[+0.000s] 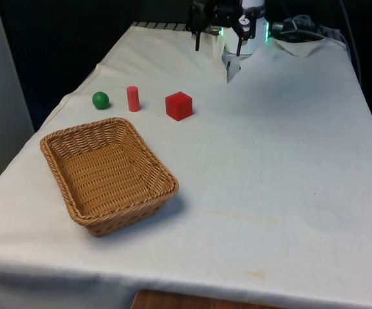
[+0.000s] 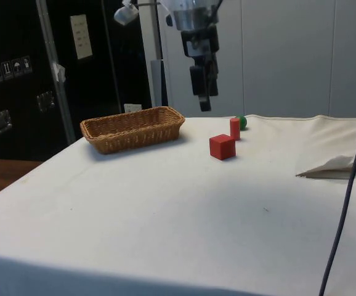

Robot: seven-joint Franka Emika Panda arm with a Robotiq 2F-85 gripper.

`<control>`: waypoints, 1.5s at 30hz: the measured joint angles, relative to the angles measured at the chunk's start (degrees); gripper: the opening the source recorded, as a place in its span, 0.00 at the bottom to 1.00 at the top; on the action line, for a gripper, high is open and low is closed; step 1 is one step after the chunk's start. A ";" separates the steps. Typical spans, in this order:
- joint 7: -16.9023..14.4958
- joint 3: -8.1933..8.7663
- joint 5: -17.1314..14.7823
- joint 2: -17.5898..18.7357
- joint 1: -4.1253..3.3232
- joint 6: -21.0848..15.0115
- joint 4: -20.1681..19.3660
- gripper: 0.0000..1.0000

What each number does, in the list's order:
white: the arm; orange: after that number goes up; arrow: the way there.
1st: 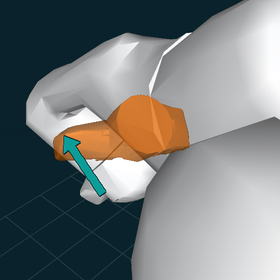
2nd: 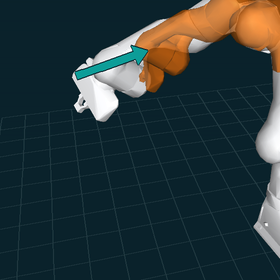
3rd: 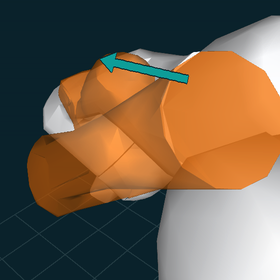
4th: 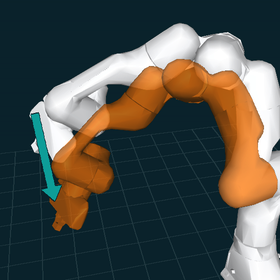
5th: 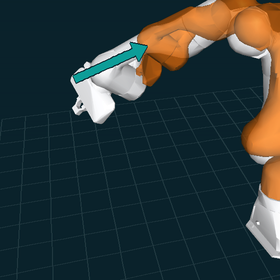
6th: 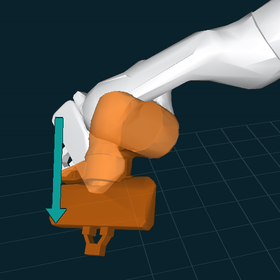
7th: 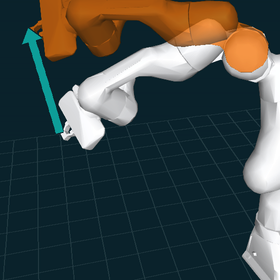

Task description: Pick up the object to the left of the cylinder and place it into the basket.

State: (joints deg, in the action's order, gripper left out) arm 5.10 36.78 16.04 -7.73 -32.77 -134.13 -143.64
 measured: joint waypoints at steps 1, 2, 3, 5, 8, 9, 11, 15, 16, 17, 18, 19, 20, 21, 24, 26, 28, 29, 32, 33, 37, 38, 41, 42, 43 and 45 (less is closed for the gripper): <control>-0.06 0.23 0.29 -0.06 0.11 -0.52 -0.46 1.00; -0.06 0.52 0.63 -0.11 0.29 -1.15 -0.97 1.00; -0.06 0.80 1.03 -0.11 0.40 -1.72 -1.43 1.00; -0.17 1.43 1.60 -0.11 0.63 -2.98 -2.29 1.00; -0.23 2.01 2.18 -0.11 0.80 -4.18 -3.09 1.00; -0.23 2.46 2.52 0.00 1.03 -5.33 -3.78 1.00; -0.40 3.04 2.64 0.40 1.15 -6.59 -4.24 1.00; -0.52 4.01 2.69 2.12 1.26 -9.51 -4.98 1.00; -0.40 4.18 2.69 2.69 1.26 -10.37 -5.16 1.00; -0.23 4.30 2.64 3.21 1.26 -11.17 -5.33 1.00; -0.23 4.30 2.64 3.21 1.26 -11.17 -5.33 1.00; 0.40 4.35 2.46 4.35 1.26 -12.43 -5.44 1.00; 0.74 4.35 2.35 4.87 1.26 -12.89 -5.50 1.00; 1.20 4.35 2.29 5.44 1.26 -13.41 -5.56 1.00; 2.98 4.35 2.18 7.39 1.26 -15.30 -5.79 1.00; 3.95 4.35 2.18 8.31 1.26 -16.16 -5.90 1.00; 4.47 4.35 2.18 8.77 1.26 -16.62 -5.90 1.00; 4.93 4.35 2.18 9.28 1.26 -16.96 -5.96 1.00; 6.47 4.35 2.12 10.71 1.26 -18.28 -6.13 1.00; 6.99 4.30 2.12 11.23 1.26 -18.79 -6.19 1.00; 8.71 4.24 2.12 12.89 1.26 -20.34 -6.36 1.00; 9.28 4.24 2.12 13.52 1.26 -20.91 -6.42 1.00; 11.12 4.24 2.06 15.76 1.26 -23.03 -6.42 1.00; 11.46 4.24 2.01 16.16 1.26 -23.61 -6.36 1.00; 11.80 4.24 2.01 16.56 1.26 -24.06 -6.30 1.00; 12.15 4.24 2.01 16.84 1.26 -24.58 -6.30 1.00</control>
State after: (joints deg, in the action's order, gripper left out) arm 17.25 41.02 18.05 9.11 -31.51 -158.71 -149.94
